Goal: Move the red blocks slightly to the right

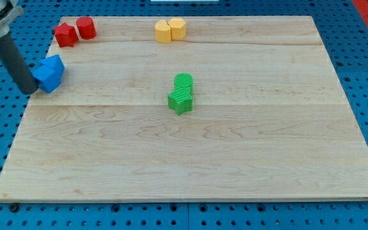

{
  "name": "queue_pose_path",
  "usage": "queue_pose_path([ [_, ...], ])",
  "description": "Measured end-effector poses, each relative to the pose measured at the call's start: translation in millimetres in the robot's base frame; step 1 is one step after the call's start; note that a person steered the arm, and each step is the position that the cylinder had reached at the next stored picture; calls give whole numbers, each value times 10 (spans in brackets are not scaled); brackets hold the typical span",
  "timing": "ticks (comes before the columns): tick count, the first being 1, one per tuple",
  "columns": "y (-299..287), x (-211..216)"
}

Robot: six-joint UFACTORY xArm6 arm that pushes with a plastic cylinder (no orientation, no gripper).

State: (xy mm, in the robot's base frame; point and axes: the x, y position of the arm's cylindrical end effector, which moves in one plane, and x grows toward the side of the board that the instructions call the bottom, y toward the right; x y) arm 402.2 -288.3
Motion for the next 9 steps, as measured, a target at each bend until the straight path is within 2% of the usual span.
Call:
queue_pose_path([
  [1, 549, -200],
  [2, 741, -364],
  [3, 186, -167],
  [4, -157, -404],
  [5, 32, -953],
  [6, -66, -1327],
  [7, 153, -1619],
  [8, 1078, -1659],
  [9, 1327, -1659],
])
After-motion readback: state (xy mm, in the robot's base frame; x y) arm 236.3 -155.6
